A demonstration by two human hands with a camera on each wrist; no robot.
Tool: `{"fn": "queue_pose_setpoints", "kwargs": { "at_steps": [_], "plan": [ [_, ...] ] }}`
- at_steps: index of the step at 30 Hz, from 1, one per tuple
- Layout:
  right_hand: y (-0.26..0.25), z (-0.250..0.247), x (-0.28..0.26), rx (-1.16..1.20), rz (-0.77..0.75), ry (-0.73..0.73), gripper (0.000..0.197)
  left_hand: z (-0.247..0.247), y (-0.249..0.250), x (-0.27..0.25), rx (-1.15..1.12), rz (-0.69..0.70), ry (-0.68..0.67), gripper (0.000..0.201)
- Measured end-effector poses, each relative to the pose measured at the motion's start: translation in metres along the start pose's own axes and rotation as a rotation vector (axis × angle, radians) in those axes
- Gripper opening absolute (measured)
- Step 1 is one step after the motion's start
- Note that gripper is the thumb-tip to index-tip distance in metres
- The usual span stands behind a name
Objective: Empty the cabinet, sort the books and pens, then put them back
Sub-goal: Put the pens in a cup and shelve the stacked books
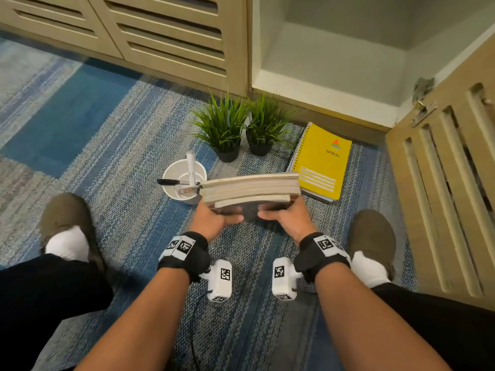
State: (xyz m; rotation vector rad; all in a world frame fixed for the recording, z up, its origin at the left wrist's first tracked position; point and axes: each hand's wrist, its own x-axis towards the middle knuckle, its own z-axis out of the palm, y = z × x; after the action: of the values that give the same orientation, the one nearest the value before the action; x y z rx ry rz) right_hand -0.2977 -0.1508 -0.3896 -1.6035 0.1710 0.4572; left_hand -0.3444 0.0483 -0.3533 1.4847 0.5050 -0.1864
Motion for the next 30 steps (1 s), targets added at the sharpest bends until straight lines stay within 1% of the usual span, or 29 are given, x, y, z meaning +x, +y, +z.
{"fn": "queue_pose_setpoints", "kwargs": {
  "at_steps": [4,6,8,10,12,14,16,17,19,23,24,25,28,30],
  "plan": [
    [0.009,-0.002,-0.004,-0.056,-0.053,0.010,0.058,0.001,-0.008,-0.002,0.024,0.054,0.009,0.041],
    [0.012,-0.003,-0.004,-0.090,-0.059,0.011,0.062,0.000,-0.010,-0.002,0.052,0.080,0.013,0.041],
    [0.013,-0.003,-0.001,-0.130,-0.070,0.017,0.068,-0.002,-0.010,0.001,0.068,0.071,0.014,0.043],
    [0.014,-0.003,0.002,-0.135,-0.051,0.026,0.077,-0.003,-0.011,0.006,0.077,0.043,0.010,0.046],
    [0.016,-0.003,0.000,-0.139,-0.038,0.023,0.081,-0.003,-0.011,0.008,0.075,-0.004,0.024,0.048],
    [0.016,-0.003,-0.002,-0.156,-0.027,0.032,0.082,-0.002,-0.013,0.009,0.079,-0.030,0.044,0.048],
    [0.018,-0.003,-0.004,-0.174,-0.016,0.041,0.078,-0.001,-0.015,0.009,0.088,-0.045,0.064,0.045],
    [0.018,-0.004,-0.003,-0.183,-0.005,0.037,0.077,-0.001,-0.015,0.010,0.087,-0.049,0.070,0.044],
    [0.016,-0.003,-0.002,-0.207,0.015,0.040,0.083,-0.002,-0.016,0.012,0.083,-0.041,0.071,0.044],
    [0.010,-0.006,0.003,-0.197,0.056,-0.041,0.086,-0.003,-0.022,0.016,0.135,-0.009,0.072,0.043],
    [0.011,-0.007,0.006,-0.216,0.070,-0.037,0.089,-0.003,-0.021,0.015,0.140,-0.005,0.071,0.042],
    [0.011,-0.009,0.008,-0.234,0.077,-0.027,0.088,-0.003,-0.020,0.015,0.150,-0.009,0.068,0.041],
    [0.021,-0.013,0.011,-0.252,0.074,-0.006,0.076,-0.003,-0.017,0.015,0.138,-0.042,0.063,0.043],
    [0.018,-0.011,0.006,-0.278,0.092,0.015,0.069,-0.005,-0.018,0.013,0.180,-0.067,0.074,0.043]
  ]
}}
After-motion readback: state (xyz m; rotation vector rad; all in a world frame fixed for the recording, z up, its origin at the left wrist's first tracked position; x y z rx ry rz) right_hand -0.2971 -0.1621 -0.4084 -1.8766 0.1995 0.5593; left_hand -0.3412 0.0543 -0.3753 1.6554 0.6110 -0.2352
